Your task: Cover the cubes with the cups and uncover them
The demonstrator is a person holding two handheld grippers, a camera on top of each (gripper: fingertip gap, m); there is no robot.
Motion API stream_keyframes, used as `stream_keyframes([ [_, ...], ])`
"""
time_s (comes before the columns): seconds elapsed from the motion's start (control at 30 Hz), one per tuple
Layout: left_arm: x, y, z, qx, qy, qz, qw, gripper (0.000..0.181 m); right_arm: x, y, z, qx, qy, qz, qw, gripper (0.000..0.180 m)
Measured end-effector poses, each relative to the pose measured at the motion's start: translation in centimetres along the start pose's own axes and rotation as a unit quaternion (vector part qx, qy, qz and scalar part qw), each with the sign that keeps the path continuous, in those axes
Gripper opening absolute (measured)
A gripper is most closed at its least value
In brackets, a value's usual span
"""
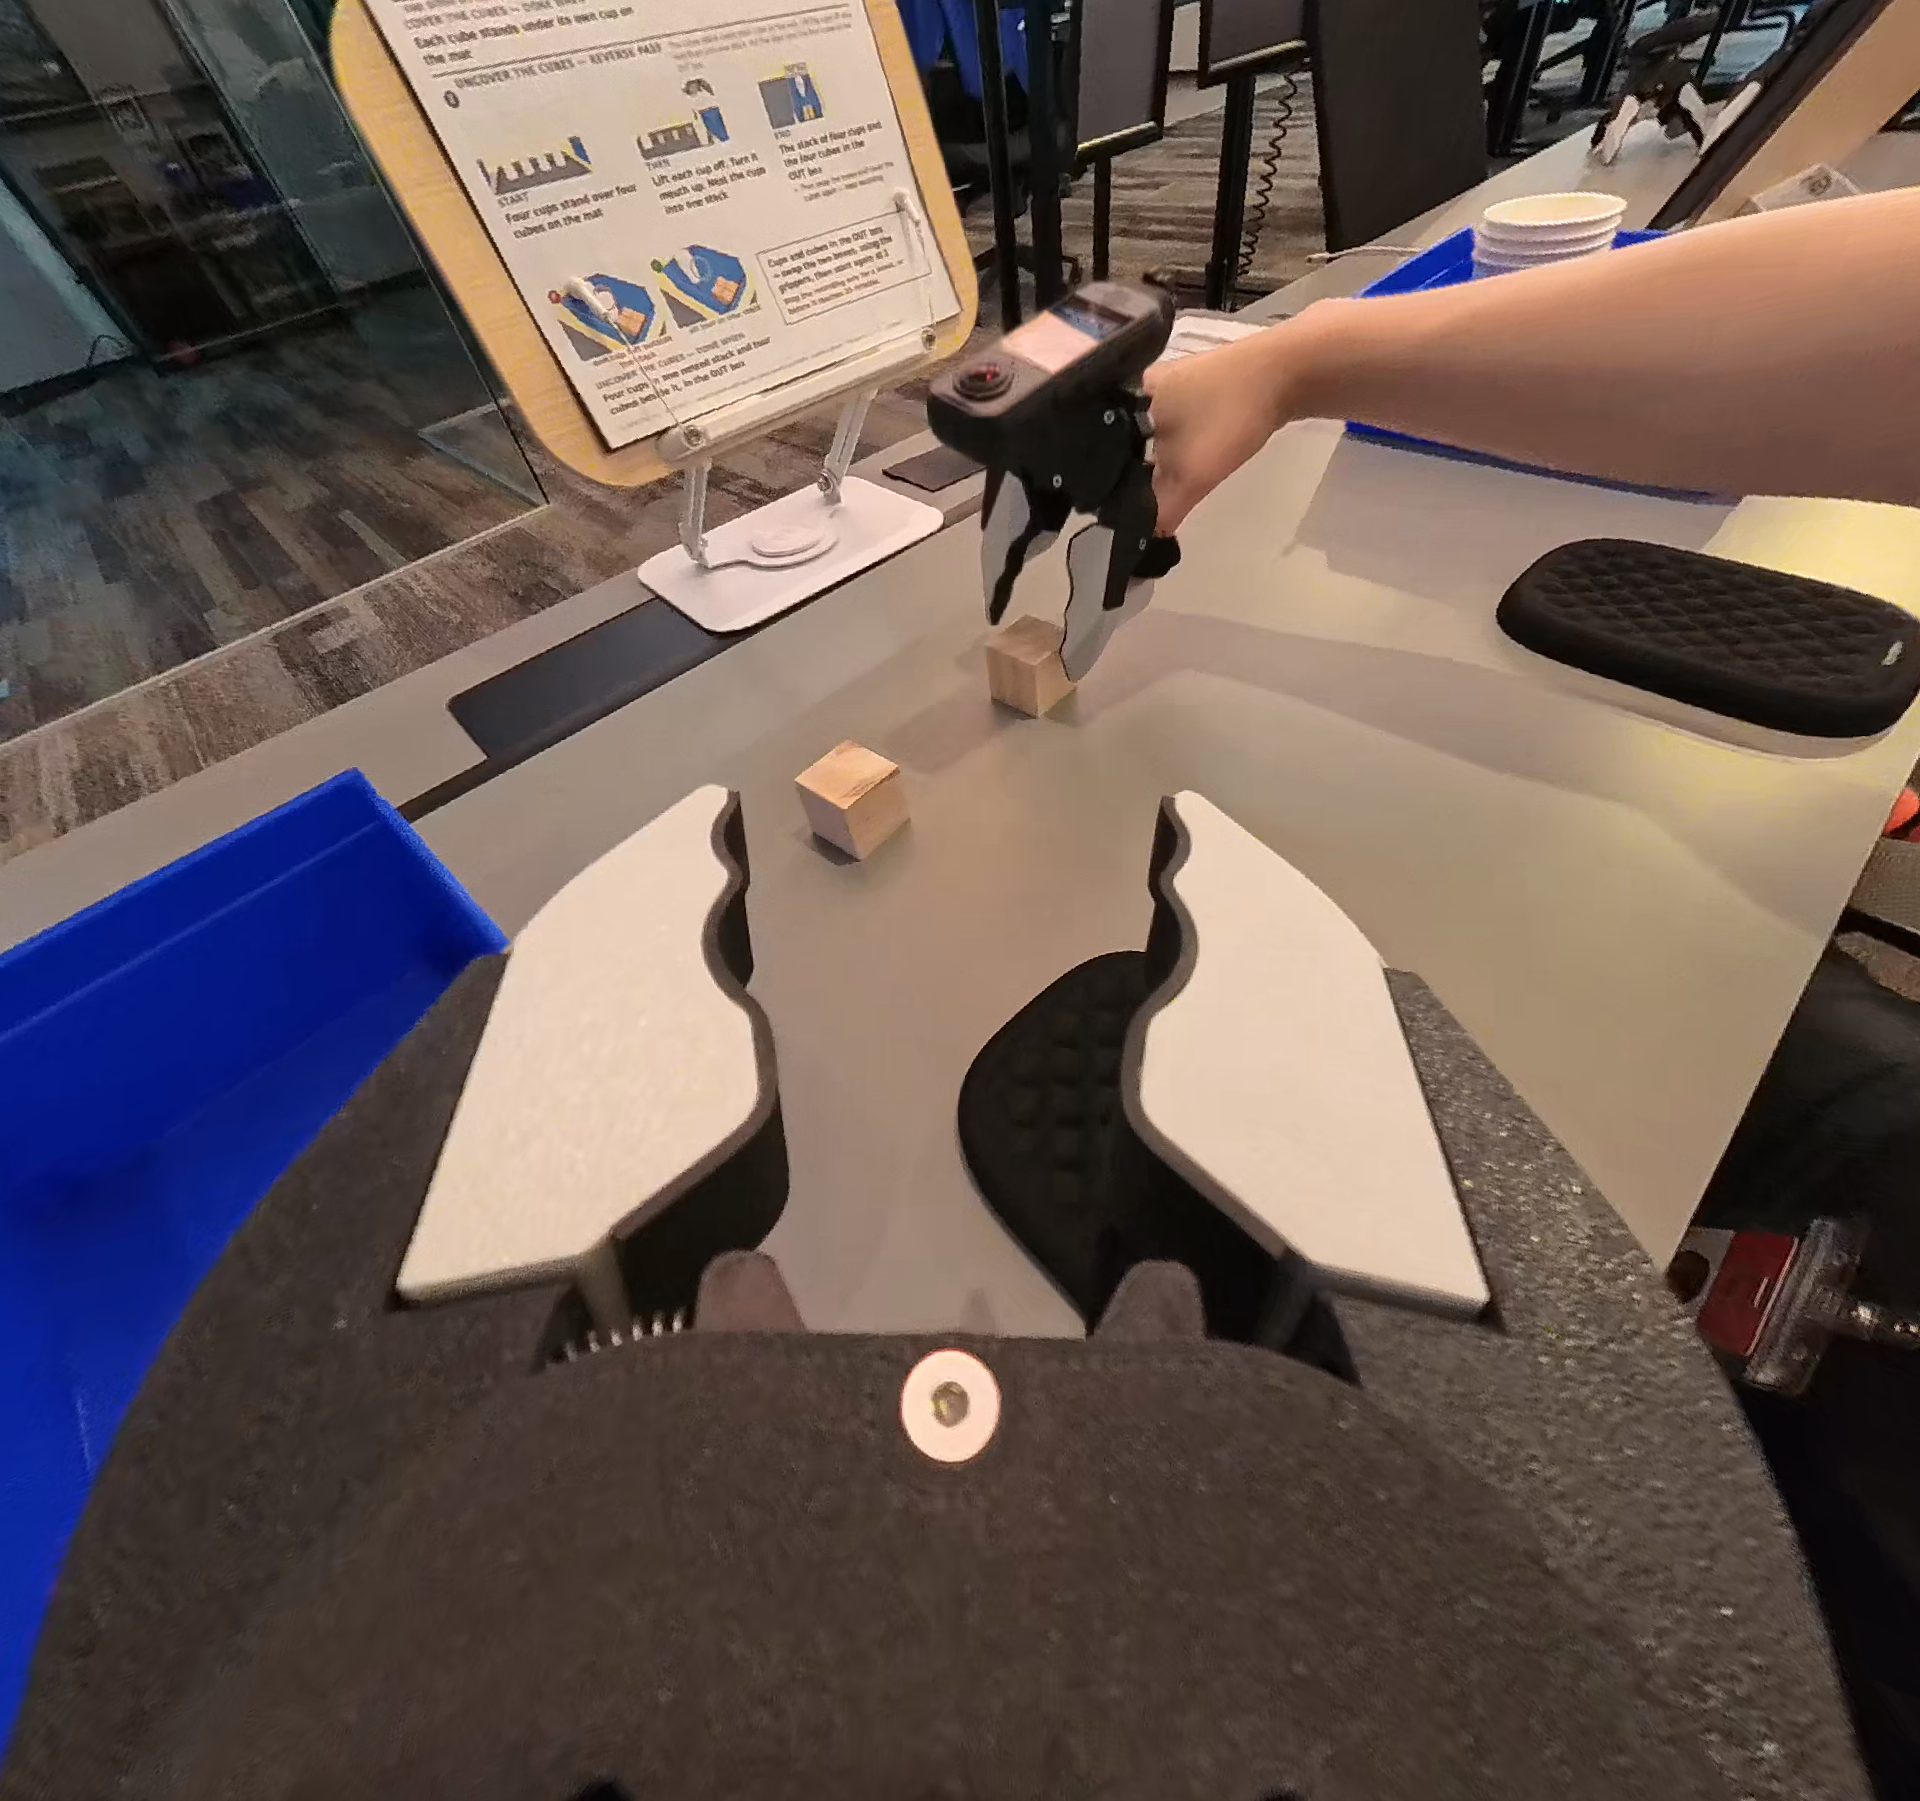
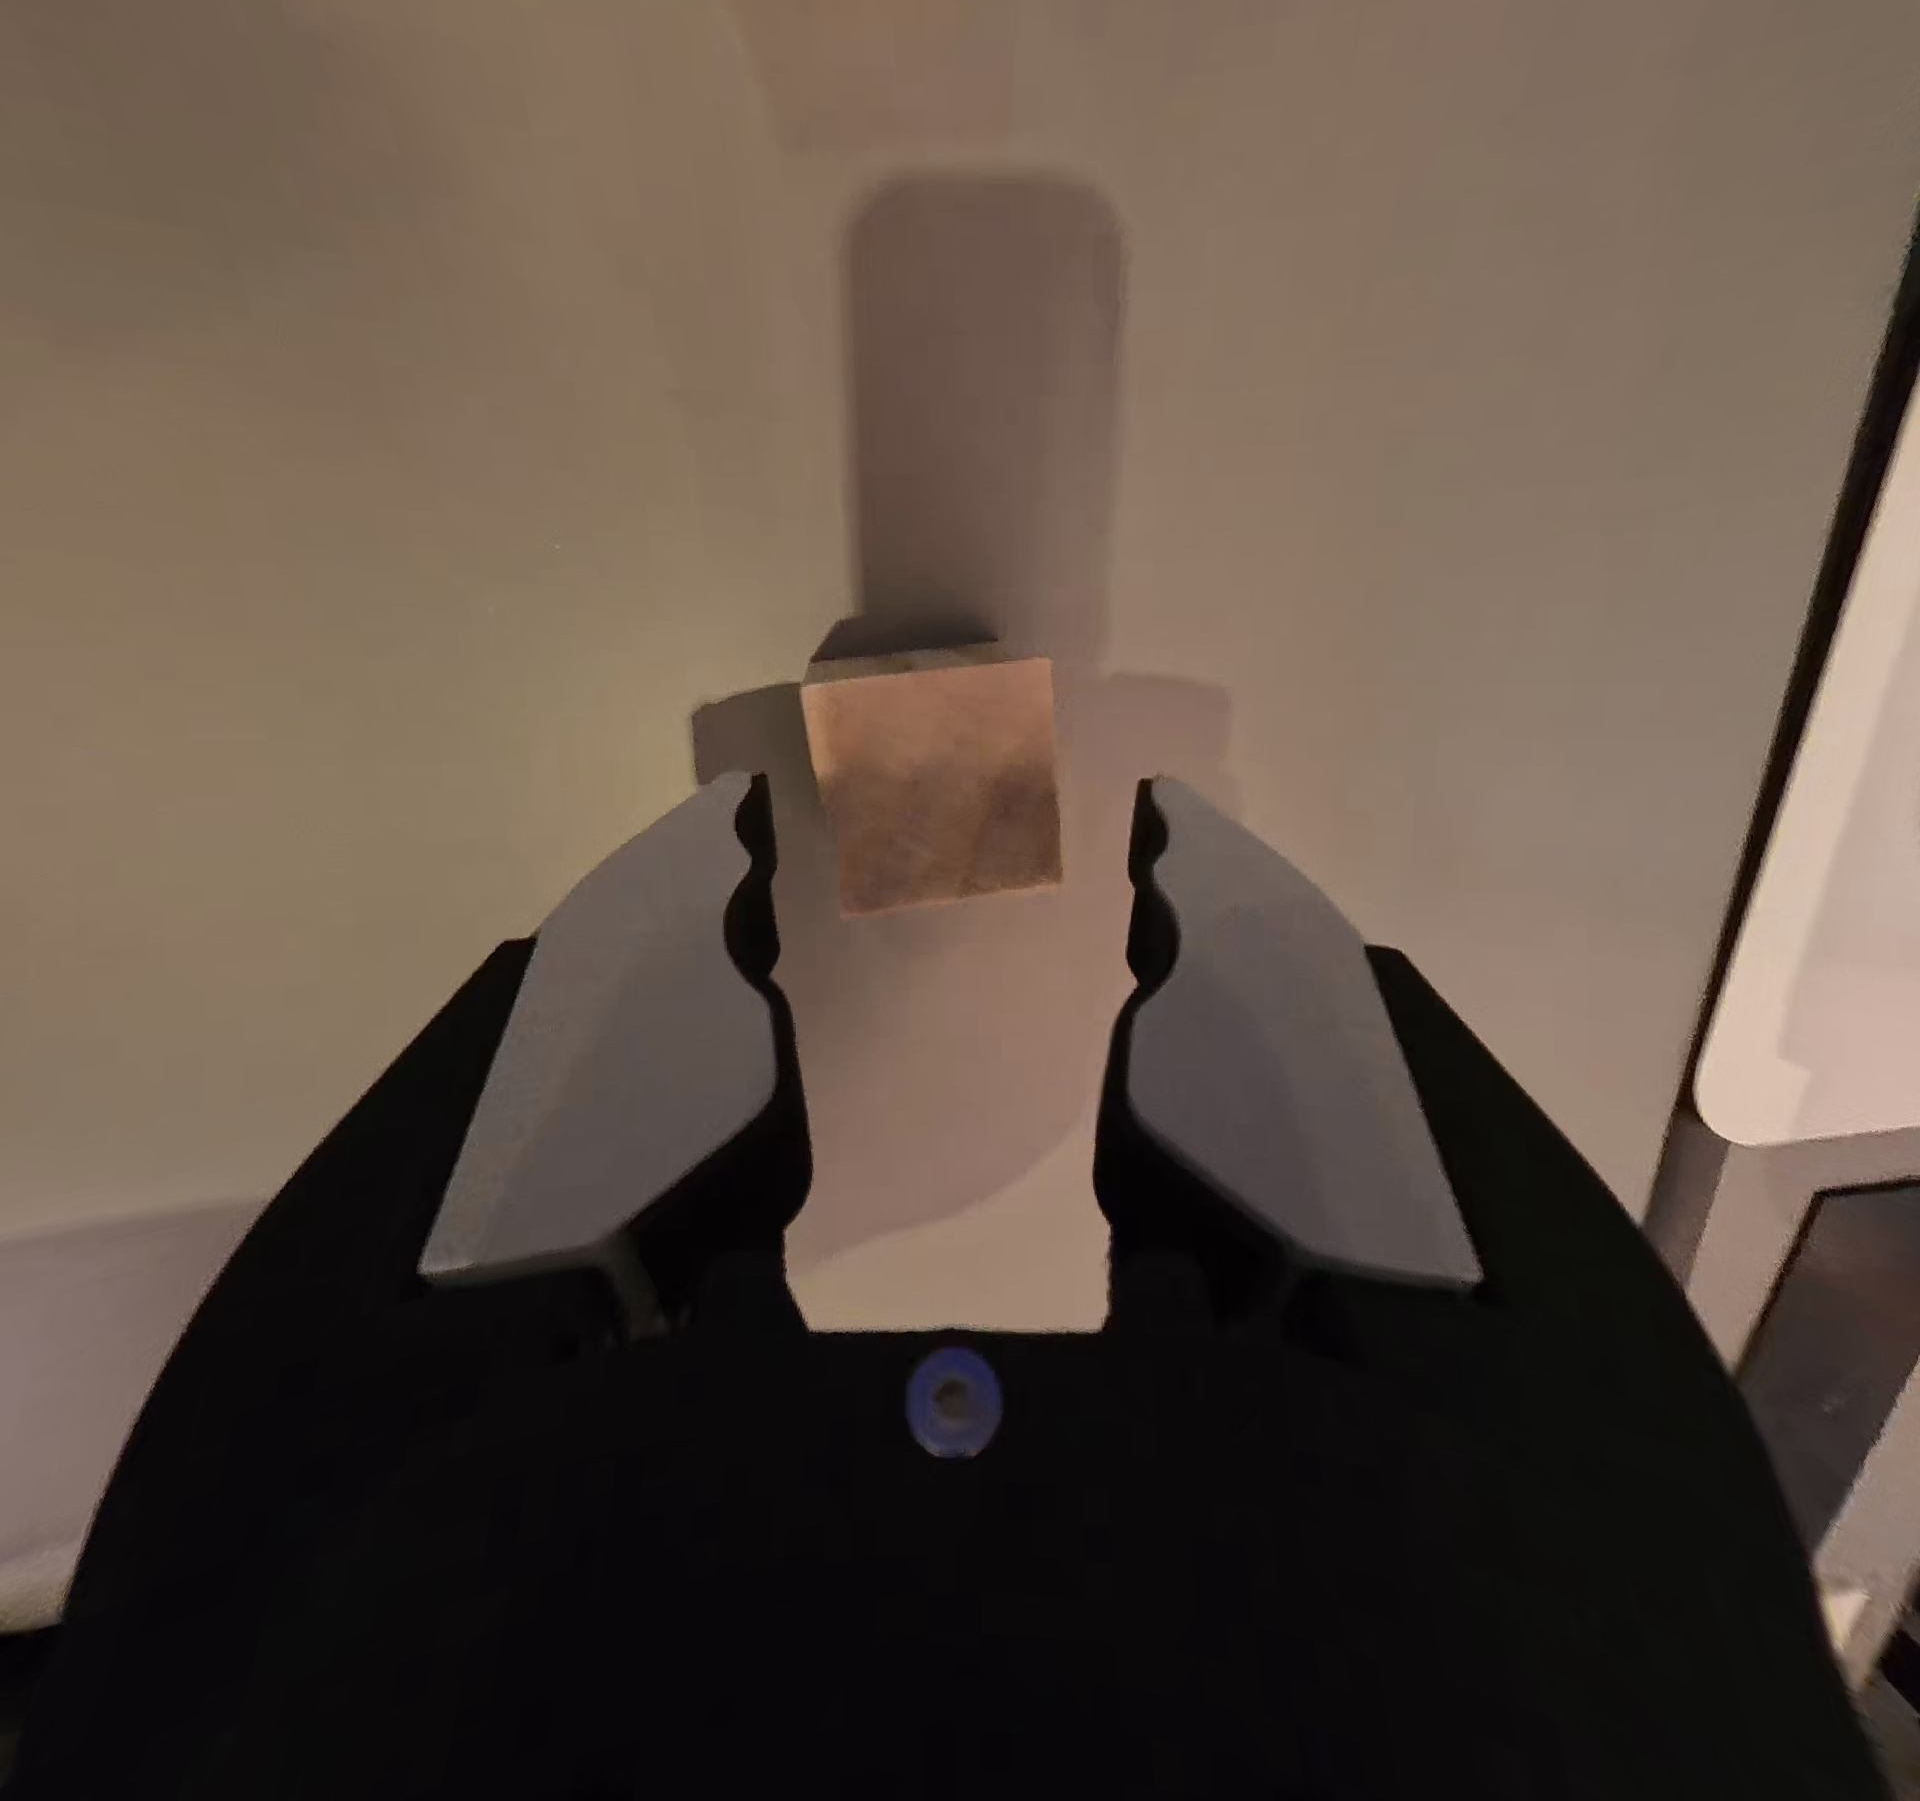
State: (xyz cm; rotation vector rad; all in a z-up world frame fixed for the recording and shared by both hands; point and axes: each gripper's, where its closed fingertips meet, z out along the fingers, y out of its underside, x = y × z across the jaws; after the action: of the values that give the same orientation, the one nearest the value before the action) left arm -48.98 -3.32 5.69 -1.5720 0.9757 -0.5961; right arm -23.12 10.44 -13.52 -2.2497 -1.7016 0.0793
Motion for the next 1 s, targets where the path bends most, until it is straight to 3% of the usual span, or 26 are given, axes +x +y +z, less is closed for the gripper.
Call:
stream_keyframes([
  [0.1,-0.5,0.1,-0.1,0.004,0.000,-0.009,1.000,0.074,-0.1,-0.4,0.8,0.013,-0.018,0.011,1.000,0.058],
  [0.13,-0.5,0.1,-0.1,0.006,0.000,-0.011,1.000,0.074,-0.3,-0.5,0.9,0.015,-0.021,0.013,1.000,0.046],
  [0.27,-0.6,0.1,0.1,0.010,0.001,-0.018,1.000,0.073,-0.7,-0.5,0.2,0.016,-0.017,0.032,0.999,0.045],
  [0.37,-0.4,-0.2,0.2,0.014,0.003,-0.016,1.000,0.073,-0.7,-0.6,-3.0,0.061,0.013,0.065,0.996,0.045],
  [0.5,-0.2,-0.2,0.1,0.009,0.000,-0.005,1.000,0.073,-2.1,2.4,-10.8,0.115,0.056,0.135,0.982,0.045],
  [0.63,-0.8,-0.1,-0.5,0.011,-0.008,-0.006,1.000,0.072,-4.3,11.7,-21.2,0.097,0.132,0.227,0.960,0.045],
  [0.77,-1.4,-0.2,-0.5,0.016,-0.013,-0.019,1.000,0.072,-6.5,25.6,-29.0,0.054,0.198,0.393,0.896,0.045],
  [0.87,-1.3,-0.5,0.0,0.016,-0.012,-0.018,1.000,0.072,-9.0,37.2,-29.4,-0.031,0.202,0.503,0.840,0.045],
  [1.0,-0.6,-1.1,1.1,0.008,-0.007,-0.008,1.000,0.072,-12.9,47.8,-25.5,-0.101,0.156,0.595,0.782,0.045],
])
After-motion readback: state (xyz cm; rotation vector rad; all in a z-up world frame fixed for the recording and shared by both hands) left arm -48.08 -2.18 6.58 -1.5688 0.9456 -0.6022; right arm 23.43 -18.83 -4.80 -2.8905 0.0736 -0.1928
